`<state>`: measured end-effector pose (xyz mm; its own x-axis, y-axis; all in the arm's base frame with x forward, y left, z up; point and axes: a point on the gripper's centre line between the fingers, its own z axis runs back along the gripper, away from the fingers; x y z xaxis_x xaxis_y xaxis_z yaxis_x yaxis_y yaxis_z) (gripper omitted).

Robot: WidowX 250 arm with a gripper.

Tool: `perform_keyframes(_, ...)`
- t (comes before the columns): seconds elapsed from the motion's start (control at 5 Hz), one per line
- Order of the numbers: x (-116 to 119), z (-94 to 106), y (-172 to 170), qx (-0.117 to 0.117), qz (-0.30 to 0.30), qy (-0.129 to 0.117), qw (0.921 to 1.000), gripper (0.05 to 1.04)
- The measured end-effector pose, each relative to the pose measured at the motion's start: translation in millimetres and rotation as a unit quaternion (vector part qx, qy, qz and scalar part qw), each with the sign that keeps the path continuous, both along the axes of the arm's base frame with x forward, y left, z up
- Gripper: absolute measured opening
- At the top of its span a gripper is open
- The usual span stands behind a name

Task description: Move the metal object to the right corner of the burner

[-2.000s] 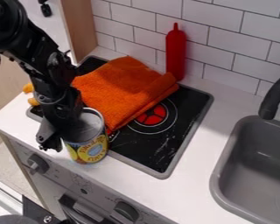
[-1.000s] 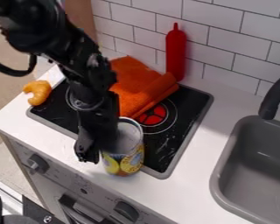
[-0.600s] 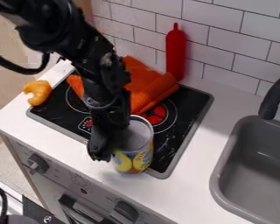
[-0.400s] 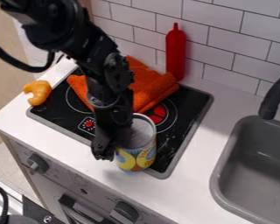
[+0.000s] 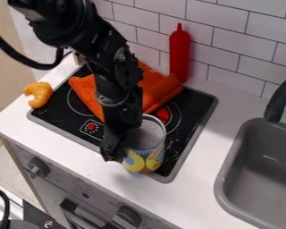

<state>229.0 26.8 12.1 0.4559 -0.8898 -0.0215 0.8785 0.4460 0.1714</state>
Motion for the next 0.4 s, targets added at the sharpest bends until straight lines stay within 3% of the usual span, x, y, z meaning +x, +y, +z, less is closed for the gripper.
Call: perform_keyframes(0.4,6,17.6,10,-0.015,0.014,-0.020,0.9996,0.998)
